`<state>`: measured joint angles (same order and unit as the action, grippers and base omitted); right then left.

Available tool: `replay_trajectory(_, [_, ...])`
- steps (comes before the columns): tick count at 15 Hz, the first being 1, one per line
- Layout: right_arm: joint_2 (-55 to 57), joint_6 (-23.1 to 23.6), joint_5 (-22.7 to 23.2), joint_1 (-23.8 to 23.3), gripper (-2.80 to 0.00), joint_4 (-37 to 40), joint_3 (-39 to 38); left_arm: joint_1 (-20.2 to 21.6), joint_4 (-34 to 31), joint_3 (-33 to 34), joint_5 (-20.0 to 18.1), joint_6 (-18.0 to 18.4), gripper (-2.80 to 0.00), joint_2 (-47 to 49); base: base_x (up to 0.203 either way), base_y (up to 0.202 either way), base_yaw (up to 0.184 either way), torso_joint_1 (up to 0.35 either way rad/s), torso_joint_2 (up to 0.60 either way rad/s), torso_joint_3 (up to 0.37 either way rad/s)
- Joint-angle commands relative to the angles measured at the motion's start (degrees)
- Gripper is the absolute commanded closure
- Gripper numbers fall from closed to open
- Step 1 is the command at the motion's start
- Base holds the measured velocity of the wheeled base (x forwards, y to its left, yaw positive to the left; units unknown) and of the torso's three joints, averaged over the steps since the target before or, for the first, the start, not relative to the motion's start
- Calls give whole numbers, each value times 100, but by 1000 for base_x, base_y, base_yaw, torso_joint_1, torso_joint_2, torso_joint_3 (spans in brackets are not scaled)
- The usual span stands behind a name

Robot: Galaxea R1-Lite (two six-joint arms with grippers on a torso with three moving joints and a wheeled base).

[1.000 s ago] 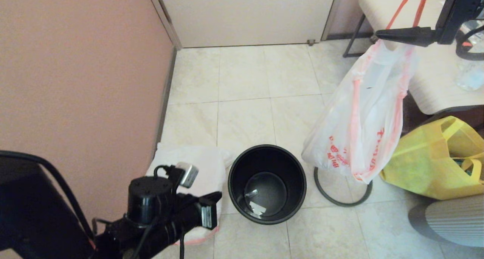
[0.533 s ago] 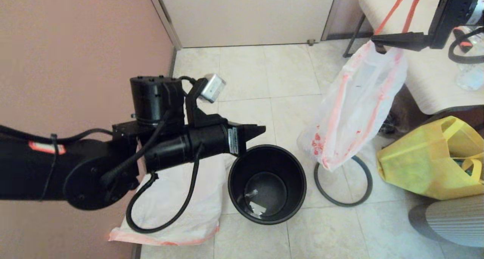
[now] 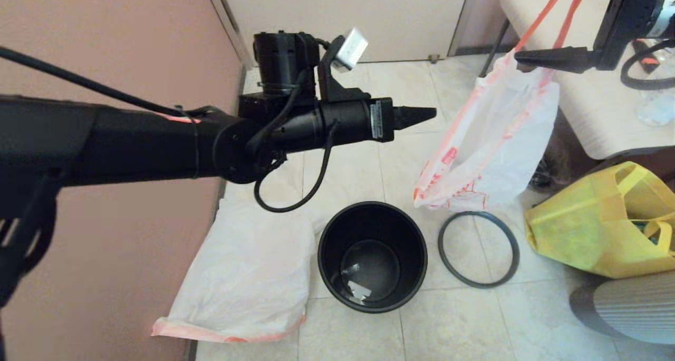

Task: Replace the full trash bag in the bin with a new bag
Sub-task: Place the trash bag on the floor

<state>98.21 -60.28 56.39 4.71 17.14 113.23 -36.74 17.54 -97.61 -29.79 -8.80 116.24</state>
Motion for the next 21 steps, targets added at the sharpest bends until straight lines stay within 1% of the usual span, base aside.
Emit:
replay_trajectory(1, [-12,-16,47,-5,-280,35,-2,-25,-303,-1001,-111,18,-280,816,0,0,0,0,0,0])
replay_trajectory(2, [-12,-10,65,-5,-280,26,-2,-43,-501,-1296,-321,112,-280,962,0,0,0,0,0,0])
replay_trajectory(3, [-12,-10,115,-5,-280,20,-2,-85,-685,-1349,-530,299,-280,1031,0,0,0,0,0,0])
replay_trajectory(4, [-12,-10,152,4,-280,17,-2,-132,-766,-1290,-652,437,-280,1129,0,0,0,0,0,0])
replay_trajectory(8, [-91,-10,253,48,-280,23,-2,-239,-750,-1175,-846,468,-280,1228,0,0,0,0,0,0])
replay_trajectory(9, [-123,-10,329,48,-280,24,-2,-292,-708,-1173,-844,474,-280,1252,0,0,0,0,0,0])
replay_trajectory(13, [-188,-10,355,30,-280,53,-11,-438,-620,-1128,-829,476,-280,1411,0,0,0,0,0,0])
replay_trajectory(14, [-197,-10,364,30,-280,61,-11,-448,-612,-1137,-792,476,-256,1473,0,0,0,0,0,0])
replay_trajectory(15, [-213,-10,381,30,-280,70,-11,-448,-603,-1146,-791,476,0,1515,0,0,0,0,0,0])
replay_trajectory(17, [-224,-17,390,30,-280,80,-11,-432,-492,-1187,-779,471,0,1591,0,0,0,0,0,0])
replay_trajectory(19, [-293,-19,416,39,-280,105,-29,-426,-103,-1259,-661,363,0,1770,0,0,0,0,0,0])
replay_trajectory(20, [-329,-23,434,39,-280,146,-29,-420,58,-1268,-622,236,0,1825,0,0,0,0,0,0])
replay_trajectory(21, [-374,-19,489,39,-280,247,-29,-412,585,-1269,-603,-34,0,1927,0,0,0,0,0,0])
